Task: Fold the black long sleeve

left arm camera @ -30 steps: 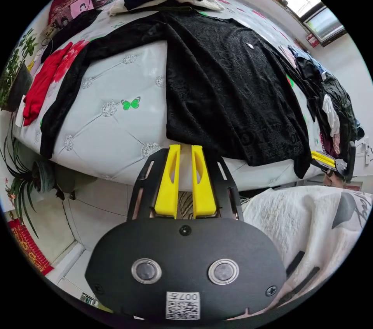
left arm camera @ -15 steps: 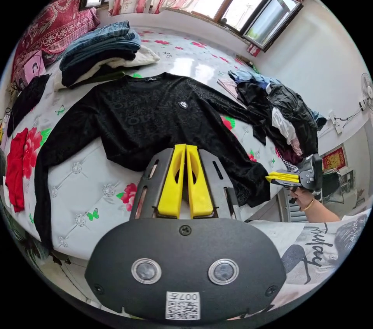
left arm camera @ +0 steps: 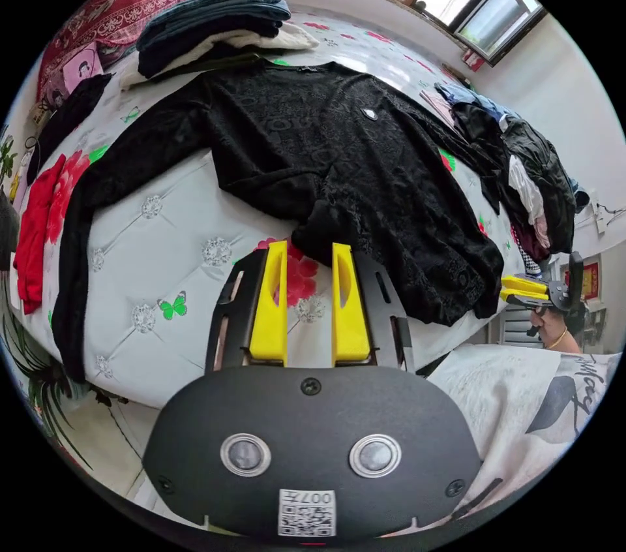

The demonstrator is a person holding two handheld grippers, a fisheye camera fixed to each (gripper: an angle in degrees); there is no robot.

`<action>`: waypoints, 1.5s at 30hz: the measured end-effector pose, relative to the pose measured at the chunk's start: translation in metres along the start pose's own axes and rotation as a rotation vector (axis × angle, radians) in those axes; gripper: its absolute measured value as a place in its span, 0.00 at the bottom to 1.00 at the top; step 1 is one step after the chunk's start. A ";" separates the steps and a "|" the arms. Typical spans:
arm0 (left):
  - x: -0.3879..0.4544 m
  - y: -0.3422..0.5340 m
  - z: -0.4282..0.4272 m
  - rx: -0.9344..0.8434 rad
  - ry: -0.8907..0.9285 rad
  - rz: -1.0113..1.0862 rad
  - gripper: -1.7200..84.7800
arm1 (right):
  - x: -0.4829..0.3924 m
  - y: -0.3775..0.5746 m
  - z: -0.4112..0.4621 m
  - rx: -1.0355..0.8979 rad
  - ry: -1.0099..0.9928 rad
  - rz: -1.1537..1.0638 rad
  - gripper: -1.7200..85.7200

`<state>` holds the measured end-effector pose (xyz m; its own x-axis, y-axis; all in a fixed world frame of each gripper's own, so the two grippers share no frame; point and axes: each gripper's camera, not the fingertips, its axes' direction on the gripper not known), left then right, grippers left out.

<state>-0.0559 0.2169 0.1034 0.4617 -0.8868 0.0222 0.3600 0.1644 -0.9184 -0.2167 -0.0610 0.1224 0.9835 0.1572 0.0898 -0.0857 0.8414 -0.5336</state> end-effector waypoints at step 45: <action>-0.027 0.077 -0.119 -0.162 0.081 -0.309 0.09 | 0.097 -0.090 -0.032 -0.008 -0.316 0.130 0.09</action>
<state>-0.1373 0.2021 -0.0152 0.2828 -0.9165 0.2830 0.3367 -0.1814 -0.9240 -0.1087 -0.1381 0.1522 0.8663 0.4166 0.2757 -0.2048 0.7996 -0.5645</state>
